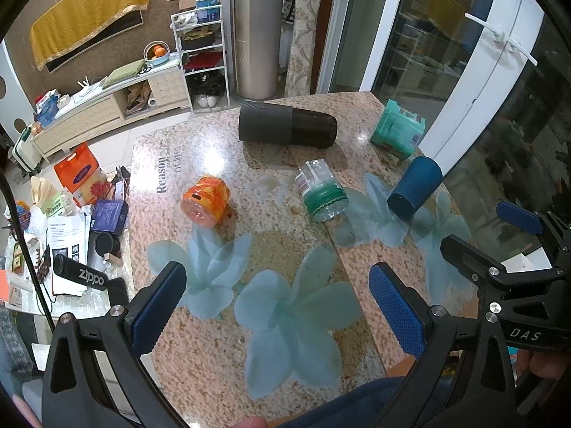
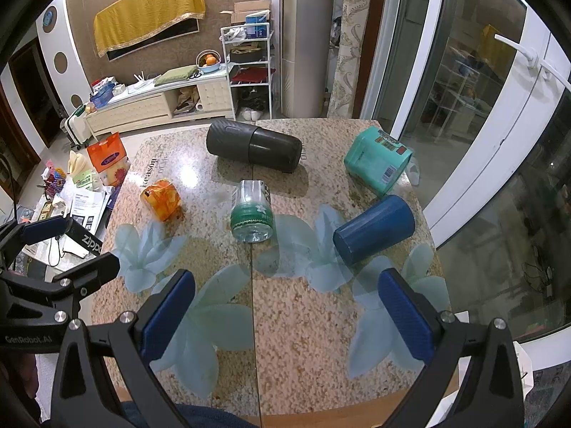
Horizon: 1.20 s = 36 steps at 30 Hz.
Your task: Flip cup upright
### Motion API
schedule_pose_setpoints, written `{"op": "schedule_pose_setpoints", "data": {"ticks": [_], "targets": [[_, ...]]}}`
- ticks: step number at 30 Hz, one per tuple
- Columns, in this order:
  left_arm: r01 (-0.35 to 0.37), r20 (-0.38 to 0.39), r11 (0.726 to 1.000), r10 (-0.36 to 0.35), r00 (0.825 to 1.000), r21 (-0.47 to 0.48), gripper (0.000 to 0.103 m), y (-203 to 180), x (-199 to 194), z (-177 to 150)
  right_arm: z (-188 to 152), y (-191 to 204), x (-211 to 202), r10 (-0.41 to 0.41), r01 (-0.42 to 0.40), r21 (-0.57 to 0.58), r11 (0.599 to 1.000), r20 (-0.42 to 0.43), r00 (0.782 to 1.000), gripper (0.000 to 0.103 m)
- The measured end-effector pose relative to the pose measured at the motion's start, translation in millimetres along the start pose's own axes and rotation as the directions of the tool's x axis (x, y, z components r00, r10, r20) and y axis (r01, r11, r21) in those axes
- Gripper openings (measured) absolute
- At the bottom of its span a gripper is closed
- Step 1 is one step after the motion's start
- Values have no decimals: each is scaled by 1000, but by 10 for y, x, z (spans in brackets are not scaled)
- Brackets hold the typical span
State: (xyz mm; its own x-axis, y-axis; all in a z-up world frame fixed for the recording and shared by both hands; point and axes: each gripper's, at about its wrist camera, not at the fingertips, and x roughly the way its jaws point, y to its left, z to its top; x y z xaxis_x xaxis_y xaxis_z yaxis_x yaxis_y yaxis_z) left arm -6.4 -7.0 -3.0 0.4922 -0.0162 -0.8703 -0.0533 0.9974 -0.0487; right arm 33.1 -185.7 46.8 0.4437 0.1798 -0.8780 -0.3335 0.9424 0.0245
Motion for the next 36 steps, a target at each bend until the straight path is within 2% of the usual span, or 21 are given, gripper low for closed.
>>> {"op": "schedule_pose_setpoints", "data": {"ticks": [20, 28, 36], "targets": [[13, -15, 1000, -13, 1000, -12, 103, -2, 16, -43, -7, 0, 25, 18, -17, 7, 1000, -29, 999, 103], [14, -44, 999, -15, 999, -39, 103, 101, 123, -23, 30, -25, 102, 14, -13, 2, 1000, -57, 998, 103], [4, -97, 996, -13, 995, -84, 103, 166, 335, -40, 222, -86, 268, 40, -41, -13, 999, -110, 993, 103]]}}
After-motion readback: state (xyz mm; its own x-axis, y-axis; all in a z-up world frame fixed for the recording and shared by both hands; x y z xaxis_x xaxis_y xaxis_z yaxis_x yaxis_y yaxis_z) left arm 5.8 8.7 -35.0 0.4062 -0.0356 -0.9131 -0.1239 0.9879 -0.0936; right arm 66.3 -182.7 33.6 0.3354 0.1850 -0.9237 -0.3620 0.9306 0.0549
